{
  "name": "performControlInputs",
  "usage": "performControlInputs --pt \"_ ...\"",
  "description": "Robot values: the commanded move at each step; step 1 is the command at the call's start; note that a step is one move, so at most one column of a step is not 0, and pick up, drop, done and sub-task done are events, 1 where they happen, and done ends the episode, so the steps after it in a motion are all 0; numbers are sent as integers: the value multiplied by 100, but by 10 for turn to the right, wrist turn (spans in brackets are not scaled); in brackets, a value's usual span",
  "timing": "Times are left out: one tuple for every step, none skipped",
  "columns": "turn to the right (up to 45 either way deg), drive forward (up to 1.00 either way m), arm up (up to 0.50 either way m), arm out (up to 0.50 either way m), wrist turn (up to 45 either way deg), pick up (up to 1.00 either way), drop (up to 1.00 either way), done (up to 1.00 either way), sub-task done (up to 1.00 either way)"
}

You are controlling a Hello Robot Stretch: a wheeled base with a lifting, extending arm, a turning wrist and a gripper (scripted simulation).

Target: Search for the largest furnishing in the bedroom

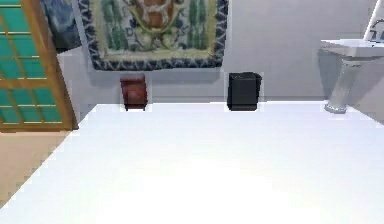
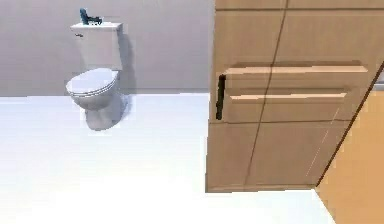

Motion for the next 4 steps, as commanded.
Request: performControlInputs --pt "-420 0 0 0 0 0 0 0 0" --pt "0 100 0 0 0 0 0 0 0" --pt "-30 0 0 0 0 0 0 0 0" --pt "0 80 0 0 0 0 0 0 0"
